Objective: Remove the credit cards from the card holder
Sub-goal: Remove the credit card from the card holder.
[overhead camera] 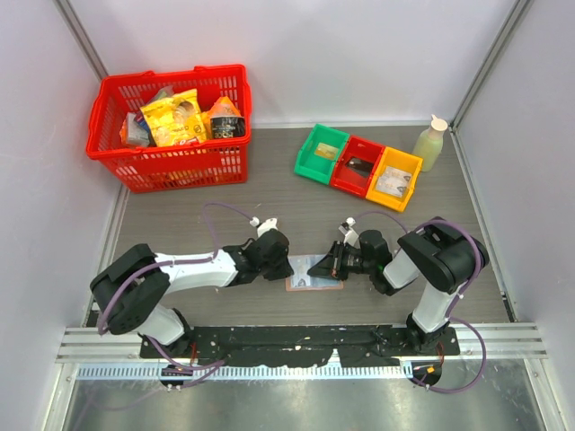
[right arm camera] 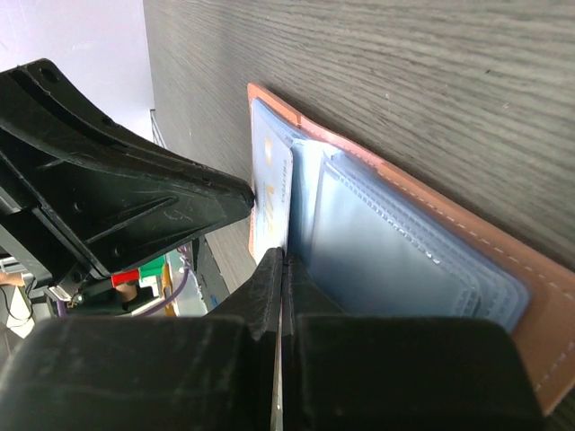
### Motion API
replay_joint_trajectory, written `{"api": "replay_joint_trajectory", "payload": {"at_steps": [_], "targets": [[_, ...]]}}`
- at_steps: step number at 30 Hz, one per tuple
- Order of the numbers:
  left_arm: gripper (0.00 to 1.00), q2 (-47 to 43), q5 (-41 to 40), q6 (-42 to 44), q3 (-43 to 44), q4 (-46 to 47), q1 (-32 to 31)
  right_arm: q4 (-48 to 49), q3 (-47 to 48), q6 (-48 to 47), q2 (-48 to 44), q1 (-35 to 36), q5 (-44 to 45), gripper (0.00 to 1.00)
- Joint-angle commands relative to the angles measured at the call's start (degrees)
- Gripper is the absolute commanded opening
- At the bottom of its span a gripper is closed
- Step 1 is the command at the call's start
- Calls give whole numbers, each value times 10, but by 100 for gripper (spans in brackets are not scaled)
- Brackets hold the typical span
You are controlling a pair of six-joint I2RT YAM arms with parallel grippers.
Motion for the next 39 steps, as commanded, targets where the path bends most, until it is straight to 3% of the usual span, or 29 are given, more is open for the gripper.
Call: {"api": "replay_joint_trajectory", "payload": {"at_steps": [1,10,17,26,36,39], "targets": [[8,8,-34,8,16,-29,-2,18,12,-7,-2,0,-5,4],[6,24,-6,-13,-11,7,-2,1,45,-4,-5,10,-6,27],[5,24,-13,-14,-14,5,-2,-3,67,2,5,22,-9,34],[0,38,-39,-26,-14,-40,-2,-84,49,-24,-82,-4,-26,17],[0,40,-39,-23,-8,-47,-1,-204,67,-87,-145,-16,-12,14],[0,33,-41,-23,-11,-49,-2,-247,64,-112,-154,-24,1,2]]}}
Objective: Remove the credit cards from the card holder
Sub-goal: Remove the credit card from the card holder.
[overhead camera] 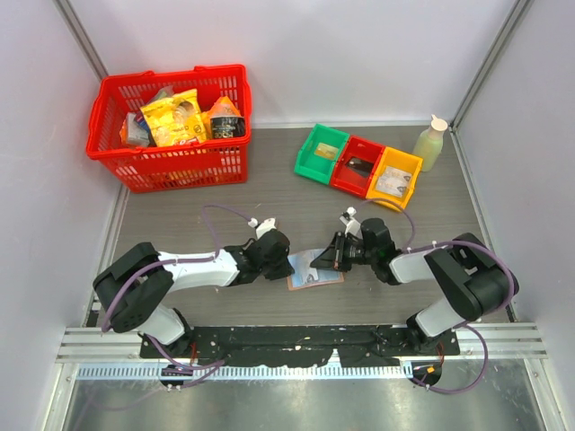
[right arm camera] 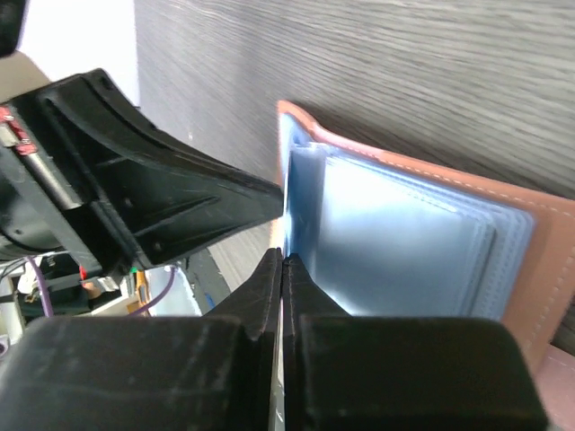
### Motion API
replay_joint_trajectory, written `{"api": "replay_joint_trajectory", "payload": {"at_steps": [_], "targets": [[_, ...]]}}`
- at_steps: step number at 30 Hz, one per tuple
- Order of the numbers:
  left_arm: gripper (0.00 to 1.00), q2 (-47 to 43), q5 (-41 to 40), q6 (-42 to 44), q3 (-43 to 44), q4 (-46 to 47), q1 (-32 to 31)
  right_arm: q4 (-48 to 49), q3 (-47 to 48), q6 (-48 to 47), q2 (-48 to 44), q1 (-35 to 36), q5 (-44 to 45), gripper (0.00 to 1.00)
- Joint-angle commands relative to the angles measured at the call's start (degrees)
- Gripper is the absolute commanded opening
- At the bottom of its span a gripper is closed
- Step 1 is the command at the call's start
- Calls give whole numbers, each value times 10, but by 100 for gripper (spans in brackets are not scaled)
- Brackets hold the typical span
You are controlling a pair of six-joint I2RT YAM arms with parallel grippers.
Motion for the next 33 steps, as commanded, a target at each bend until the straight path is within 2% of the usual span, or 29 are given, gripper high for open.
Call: {"api": "replay_joint_trajectory", "payload": {"at_steps": [1,10,12,16,21,23,27,28,33], "targets": [[0,18,-31,6,-11,-56,-1,-61,14,-50,-30,-17,14,1],[0,-4,-31,19,-13,-42,-1,-310,61,-175,-144,-37,81,1],[4,-20,-26,32,-15,-31,0,-352,76,-194,-165,-37,90,1],[23,-80,-25,81,-6,-24,4,-443,112,-231,-199,-37,98,1],[67,-162,5,186,30,-50,28,-518,159,-269,-249,-38,94,1],[82,-185,34,250,55,-66,41,-533,176,-275,-266,-36,73,0],[97,-208,79,361,108,-107,58,-570,210,-302,-284,-28,32,0],[99,-209,114,391,122,-116,59,-575,220,-310,-287,-25,29,1],[100,-193,196,501,196,-174,61,-604,258,-343,-305,3,6,1]]}}
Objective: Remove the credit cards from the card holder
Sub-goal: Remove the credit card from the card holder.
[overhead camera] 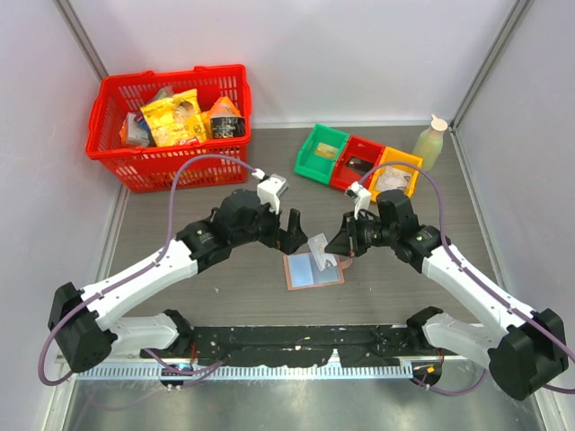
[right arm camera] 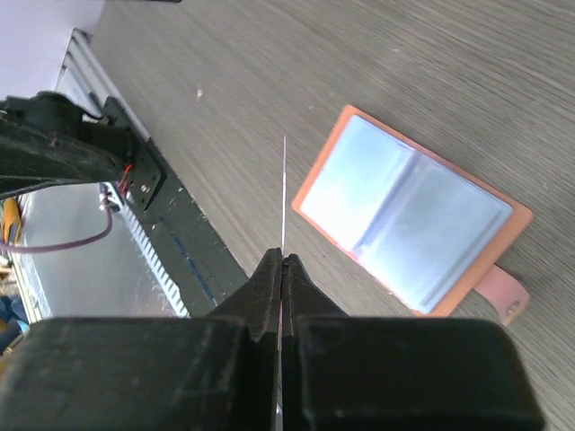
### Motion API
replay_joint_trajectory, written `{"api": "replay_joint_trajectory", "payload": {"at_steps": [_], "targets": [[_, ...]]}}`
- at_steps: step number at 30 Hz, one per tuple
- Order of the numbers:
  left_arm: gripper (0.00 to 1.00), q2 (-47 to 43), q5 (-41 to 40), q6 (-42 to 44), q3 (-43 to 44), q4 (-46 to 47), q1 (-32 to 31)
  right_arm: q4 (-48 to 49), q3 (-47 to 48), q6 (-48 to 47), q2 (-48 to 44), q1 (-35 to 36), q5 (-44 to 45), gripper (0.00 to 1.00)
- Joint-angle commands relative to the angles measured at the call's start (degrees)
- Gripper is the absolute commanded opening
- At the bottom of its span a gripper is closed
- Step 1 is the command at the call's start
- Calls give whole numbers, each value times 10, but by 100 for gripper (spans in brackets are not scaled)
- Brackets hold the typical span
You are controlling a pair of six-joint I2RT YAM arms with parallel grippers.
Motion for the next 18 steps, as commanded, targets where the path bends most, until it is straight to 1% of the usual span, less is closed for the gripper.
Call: {"api": "replay_joint_trajectory", "payload": {"at_steps": [1,3,8,10,12,14,18], "targets": [[100,17,109,156,72,-77,2,-34,55,-54,-27,28,-39,1],[100,37,158,195,107,-109,3,-39,70,-69,-32,46,-47,1],[100,80,244,277,168,-193,4,-43,96,-98,-33,96,-57,0],[99,93,277,301,185,-226,5,-42,101,-108,-34,103,-66,1],[97,95,316,317,190,-248,8,-38,102,-112,-38,105,-75,1],[92,89,348,328,187,-255,10,-33,100,-114,-40,106,-83,1],[77,80,373,336,178,-259,11,-28,99,-117,-41,106,-99,1]]}}
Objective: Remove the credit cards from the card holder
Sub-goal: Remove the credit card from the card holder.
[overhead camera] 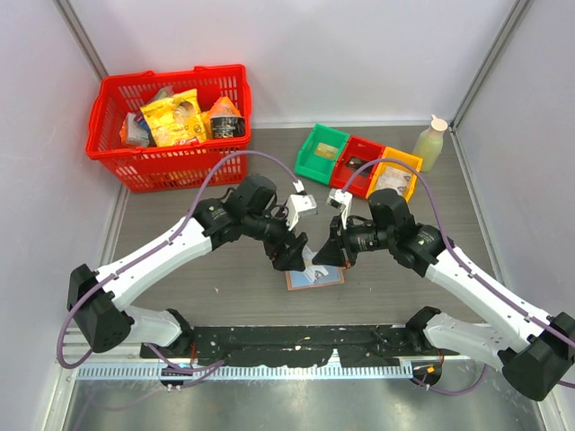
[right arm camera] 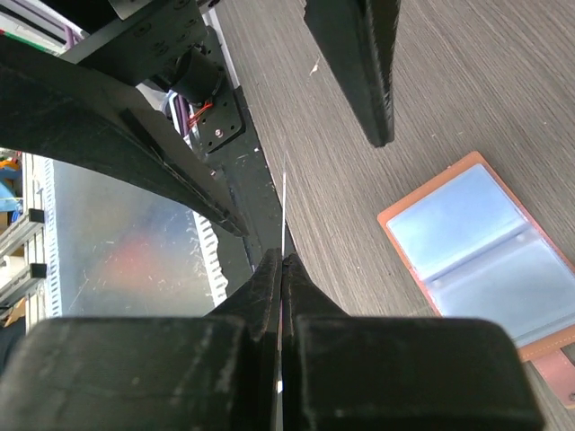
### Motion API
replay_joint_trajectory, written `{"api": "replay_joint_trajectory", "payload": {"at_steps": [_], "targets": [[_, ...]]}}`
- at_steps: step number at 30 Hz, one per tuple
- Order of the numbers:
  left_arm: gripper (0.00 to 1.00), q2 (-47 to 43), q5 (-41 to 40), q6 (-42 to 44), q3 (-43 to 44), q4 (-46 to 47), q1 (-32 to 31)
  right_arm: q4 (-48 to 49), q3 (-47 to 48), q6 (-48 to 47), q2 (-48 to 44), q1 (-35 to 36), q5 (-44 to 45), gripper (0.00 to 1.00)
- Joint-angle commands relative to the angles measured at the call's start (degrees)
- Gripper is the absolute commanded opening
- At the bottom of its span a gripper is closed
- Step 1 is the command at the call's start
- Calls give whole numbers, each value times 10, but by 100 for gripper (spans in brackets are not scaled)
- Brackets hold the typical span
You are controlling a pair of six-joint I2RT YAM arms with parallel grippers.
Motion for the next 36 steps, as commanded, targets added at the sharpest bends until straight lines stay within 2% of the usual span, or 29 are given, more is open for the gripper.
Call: {"api": "replay_joint_trajectory", "payload": {"at_steps": [1,3,6,9,12,14,15,16,19,21,23,24,27,30,32,36], "targets": [[72,-15,83,39,12,-31,1,21,18,-19,-13,3,-35,1],[64,-13,92,38,11,-30,3,26,17,-21,-13,3,-42,0],[43,-13,93,38,11,-28,3,26,16,-25,-12,3,-45,0],[1,-20,85,32,6,-21,8,30,12,-26,-14,3,-33,1],[0,-42,77,6,-13,8,24,40,6,-8,-18,3,5,1],[0,-65,68,-27,-37,57,41,55,-1,13,-28,3,35,9],[0,-79,60,-55,-55,83,49,73,-4,26,-37,-2,49,18],[0,-93,50,-80,-71,115,62,94,-13,33,-44,-7,67,22],[0,-140,11,-160,-135,216,87,140,-34,87,-74,-33,91,52],[0,-171,-7,-213,-181,286,93,190,-58,121,-88,-49,86,68],[0,-199,-44,-262,-221,338,93,230,-82,152,-96,-52,86,77],[0,-212,-58,-287,-240,377,93,289,-102,167,-96,-51,77,78],[0,-242,-79,-367,-302,472,93,386,-164,240,-81,-52,58,82],[0,-258,-98,-441,-344,567,93,500,-195,294,-50,-48,46,82],[0,-261,-101,-474,-365,626,93,532,-205,304,-31,-42,44,82],[0,-245,-95,-505,-373,668,89,598,-211,331,-4,-33,46,76]]}}
